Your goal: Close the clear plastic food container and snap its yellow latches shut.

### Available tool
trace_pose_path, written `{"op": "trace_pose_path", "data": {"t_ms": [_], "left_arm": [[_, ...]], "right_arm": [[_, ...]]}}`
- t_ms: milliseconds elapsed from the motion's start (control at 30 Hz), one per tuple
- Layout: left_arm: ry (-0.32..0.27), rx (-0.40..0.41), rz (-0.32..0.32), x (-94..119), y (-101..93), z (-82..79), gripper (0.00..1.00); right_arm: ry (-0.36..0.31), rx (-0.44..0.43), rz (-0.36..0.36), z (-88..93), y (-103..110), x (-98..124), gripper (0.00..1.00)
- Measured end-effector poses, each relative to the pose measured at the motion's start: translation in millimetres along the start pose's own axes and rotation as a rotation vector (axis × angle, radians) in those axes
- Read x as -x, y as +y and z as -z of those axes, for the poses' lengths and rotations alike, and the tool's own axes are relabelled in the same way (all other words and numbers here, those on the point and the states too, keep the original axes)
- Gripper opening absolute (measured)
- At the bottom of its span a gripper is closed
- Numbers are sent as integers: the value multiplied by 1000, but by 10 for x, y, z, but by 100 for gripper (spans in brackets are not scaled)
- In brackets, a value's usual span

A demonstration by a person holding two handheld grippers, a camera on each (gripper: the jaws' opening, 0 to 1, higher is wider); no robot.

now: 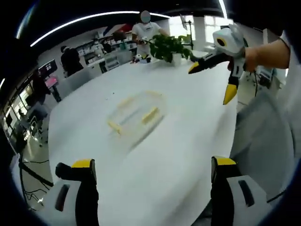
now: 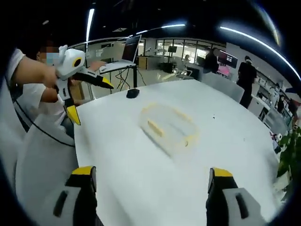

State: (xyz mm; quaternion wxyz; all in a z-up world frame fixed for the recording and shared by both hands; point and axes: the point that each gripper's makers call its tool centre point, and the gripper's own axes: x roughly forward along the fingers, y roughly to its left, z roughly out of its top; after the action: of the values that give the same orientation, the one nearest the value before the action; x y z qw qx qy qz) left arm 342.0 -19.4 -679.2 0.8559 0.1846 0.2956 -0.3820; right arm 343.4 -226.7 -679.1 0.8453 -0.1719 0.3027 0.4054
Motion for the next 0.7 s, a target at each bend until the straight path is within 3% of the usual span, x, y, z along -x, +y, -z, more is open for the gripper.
{"op": "trace_pose_path", "data": {"t_ms": [200, 300, 600, 700], "left_arm": [[-4, 43, -20, 207, -118, 121, 99], [-5, 60, -38, 289, -143, 164, 99], [1, 71, -64, 498, -340, 299, 99], [-13, 101, -71, 568, -400, 319, 99]], "right_arm": [[-37, -28, 44, 88, 61, 198, 99], [-27, -73, 30, 180, 131, 303, 99], [-71, -132, 109, 350, 176, 700, 99], [-46, -140, 117, 473, 181, 765, 99]]}}
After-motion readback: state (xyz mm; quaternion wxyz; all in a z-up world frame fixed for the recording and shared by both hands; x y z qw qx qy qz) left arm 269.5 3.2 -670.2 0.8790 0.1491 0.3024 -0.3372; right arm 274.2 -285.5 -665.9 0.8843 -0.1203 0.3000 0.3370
